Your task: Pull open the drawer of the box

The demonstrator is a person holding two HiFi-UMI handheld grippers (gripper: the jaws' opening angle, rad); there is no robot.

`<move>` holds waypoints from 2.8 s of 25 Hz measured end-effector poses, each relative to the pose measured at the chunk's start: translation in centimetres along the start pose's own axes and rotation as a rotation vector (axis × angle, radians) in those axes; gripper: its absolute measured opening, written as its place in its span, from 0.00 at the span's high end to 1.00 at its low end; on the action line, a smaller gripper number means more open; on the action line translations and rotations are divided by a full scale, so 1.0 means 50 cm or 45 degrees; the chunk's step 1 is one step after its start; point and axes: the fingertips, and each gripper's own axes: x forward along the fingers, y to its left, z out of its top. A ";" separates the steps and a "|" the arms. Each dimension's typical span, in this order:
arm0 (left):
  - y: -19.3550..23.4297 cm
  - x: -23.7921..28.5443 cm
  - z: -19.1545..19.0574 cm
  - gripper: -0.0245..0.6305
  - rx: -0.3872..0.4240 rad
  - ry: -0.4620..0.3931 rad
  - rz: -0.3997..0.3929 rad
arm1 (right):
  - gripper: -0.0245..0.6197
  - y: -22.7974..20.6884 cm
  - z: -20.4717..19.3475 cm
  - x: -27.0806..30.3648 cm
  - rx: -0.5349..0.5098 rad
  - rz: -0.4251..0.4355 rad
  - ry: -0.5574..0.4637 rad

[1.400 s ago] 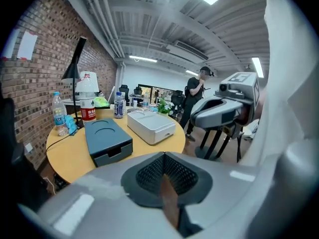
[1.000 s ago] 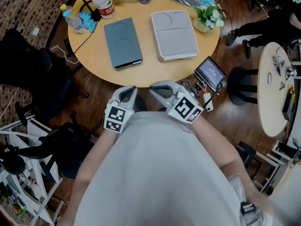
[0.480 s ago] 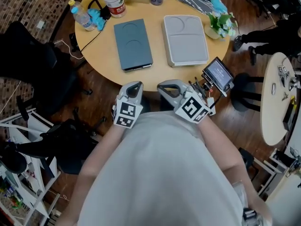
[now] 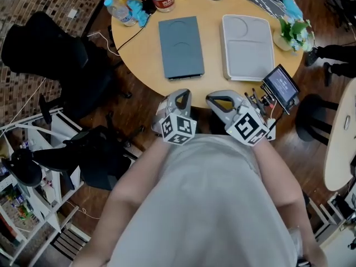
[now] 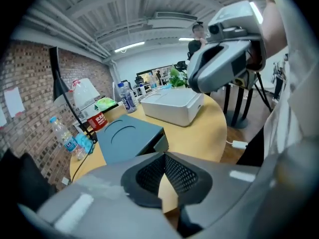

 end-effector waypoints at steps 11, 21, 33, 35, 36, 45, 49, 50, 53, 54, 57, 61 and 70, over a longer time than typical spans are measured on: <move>0.037 0.064 -0.039 0.92 0.289 0.238 0.174 | 0.96 -0.028 -0.006 0.013 -0.017 0.024 -0.029; 0.042 0.119 -0.049 0.74 0.529 0.381 0.237 | 0.96 -0.033 -0.021 0.005 -0.030 0.028 -0.005; 0.045 0.137 -0.075 0.74 0.756 0.479 0.260 | 0.96 -0.064 -0.027 -0.034 0.004 -0.003 -0.046; 0.052 0.135 -0.070 0.79 0.773 0.480 0.270 | 0.96 -0.065 -0.023 -0.036 0.010 -0.001 -0.071; 0.055 0.134 -0.066 0.84 0.775 0.481 0.271 | 0.96 -0.067 -0.020 -0.037 0.015 -0.001 -0.090; 0.035 0.122 -0.069 0.88 0.782 0.515 0.223 | 0.96 -0.057 -0.024 -0.041 -0.022 0.035 -0.084; -0.001 0.098 -0.088 0.88 0.767 0.540 0.193 | 0.96 -0.040 -0.032 -0.043 -0.036 0.078 -0.091; -0.010 0.093 -0.091 0.88 0.760 0.545 0.185 | 0.96 -0.037 -0.035 -0.045 -0.040 0.091 -0.092; -0.037 0.085 -0.104 0.88 0.715 0.551 0.158 | 0.96 -0.031 -0.046 -0.051 -0.051 0.131 -0.102; -0.042 0.082 -0.107 0.88 0.698 0.557 0.151 | 0.96 -0.030 -0.049 -0.052 -0.055 0.145 -0.108; -0.064 0.072 -0.111 0.88 0.645 0.556 0.123 | 0.96 -0.027 -0.055 -0.056 -0.080 0.182 -0.126; -0.083 0.061 -0.109 0.88 0.627 0.554 0.125 | 0.96 -0.020 -0.058 -0.059 -0.117 0.224 -0.135; -0.129 0.028 -0.126 0.89 0.609 0.548 0.050 | 0.96 0.002 -0.059 -0.062 -0.145 0.236 -0.122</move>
